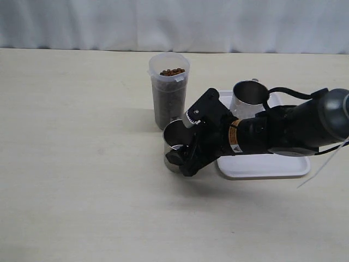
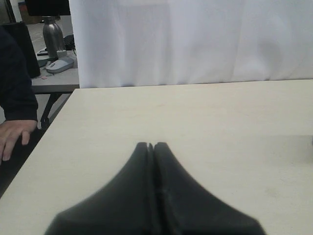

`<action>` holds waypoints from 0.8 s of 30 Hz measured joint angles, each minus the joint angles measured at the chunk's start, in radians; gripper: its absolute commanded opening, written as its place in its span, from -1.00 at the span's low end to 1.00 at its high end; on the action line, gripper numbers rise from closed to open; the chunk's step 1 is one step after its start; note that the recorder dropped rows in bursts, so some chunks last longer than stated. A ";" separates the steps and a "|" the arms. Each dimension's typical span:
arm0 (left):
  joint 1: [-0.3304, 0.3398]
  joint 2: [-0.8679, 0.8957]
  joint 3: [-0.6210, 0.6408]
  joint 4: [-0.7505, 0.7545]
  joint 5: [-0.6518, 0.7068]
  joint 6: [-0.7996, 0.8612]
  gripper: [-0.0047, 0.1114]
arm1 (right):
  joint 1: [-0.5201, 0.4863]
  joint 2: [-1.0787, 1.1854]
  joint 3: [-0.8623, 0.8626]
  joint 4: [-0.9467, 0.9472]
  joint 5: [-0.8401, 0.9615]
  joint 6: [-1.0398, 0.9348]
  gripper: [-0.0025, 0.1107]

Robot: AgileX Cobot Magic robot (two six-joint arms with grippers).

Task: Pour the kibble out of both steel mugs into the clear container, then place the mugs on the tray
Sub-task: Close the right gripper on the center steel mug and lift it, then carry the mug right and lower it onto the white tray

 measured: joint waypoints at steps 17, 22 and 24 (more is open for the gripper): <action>0.000 0.000 0.000 0.000 0.000 0.000 -0.92 | 0.000 -0.202 0.108 -0.007 0.128 0.001 -0.88; 0.000 0.000 0.000 0.000 0.000 0.000 -0.92 | -0.011 -0.303 0.163 -0.004 0.223 0.001 -0.88; 0.000 0.000 0.000 0.000 0.000 0.000 -0.92 | -0.046 -0.324 0.189 0.007 0.227 0.001 -0.88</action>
